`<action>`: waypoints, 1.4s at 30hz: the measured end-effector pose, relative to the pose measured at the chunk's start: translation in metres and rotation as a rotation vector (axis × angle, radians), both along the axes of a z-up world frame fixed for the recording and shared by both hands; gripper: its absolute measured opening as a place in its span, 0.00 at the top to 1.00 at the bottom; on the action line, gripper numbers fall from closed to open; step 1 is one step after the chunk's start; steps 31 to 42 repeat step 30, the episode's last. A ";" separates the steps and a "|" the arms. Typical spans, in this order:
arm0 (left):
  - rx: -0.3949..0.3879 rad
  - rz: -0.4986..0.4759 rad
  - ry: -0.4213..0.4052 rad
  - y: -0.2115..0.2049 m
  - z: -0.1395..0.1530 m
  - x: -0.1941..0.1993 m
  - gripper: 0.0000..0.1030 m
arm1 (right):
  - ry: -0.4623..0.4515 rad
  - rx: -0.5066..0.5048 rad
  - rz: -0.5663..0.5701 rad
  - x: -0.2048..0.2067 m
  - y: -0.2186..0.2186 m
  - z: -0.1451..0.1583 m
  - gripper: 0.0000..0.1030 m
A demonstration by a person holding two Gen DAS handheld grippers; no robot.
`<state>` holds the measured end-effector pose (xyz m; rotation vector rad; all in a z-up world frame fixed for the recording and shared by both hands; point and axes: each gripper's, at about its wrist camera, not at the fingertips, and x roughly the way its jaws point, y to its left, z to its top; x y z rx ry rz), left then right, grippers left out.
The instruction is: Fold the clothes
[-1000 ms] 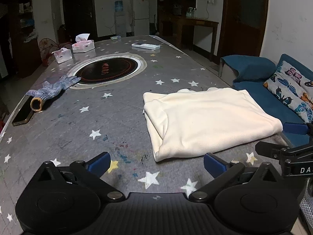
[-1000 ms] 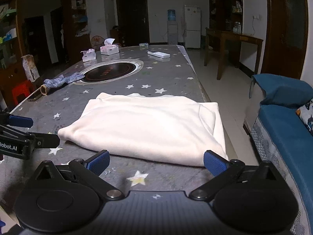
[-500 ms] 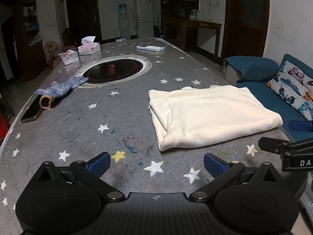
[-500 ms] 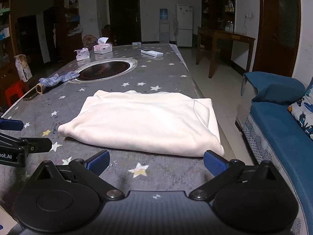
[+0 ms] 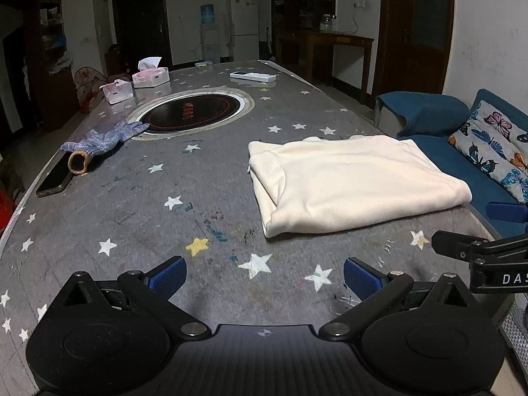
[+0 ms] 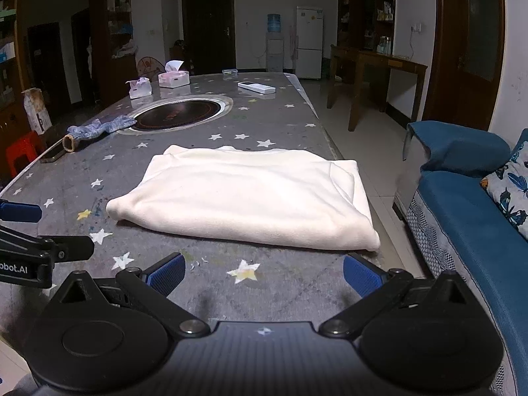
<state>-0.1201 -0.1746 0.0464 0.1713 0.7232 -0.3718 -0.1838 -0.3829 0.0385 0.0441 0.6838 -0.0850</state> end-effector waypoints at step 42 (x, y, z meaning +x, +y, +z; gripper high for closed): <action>0.002 -0.030 -0.004 -0.007 0.000 -0.014 0.00 | -0.006 0.006 0.008 -0.011 0.007 0.002 0.00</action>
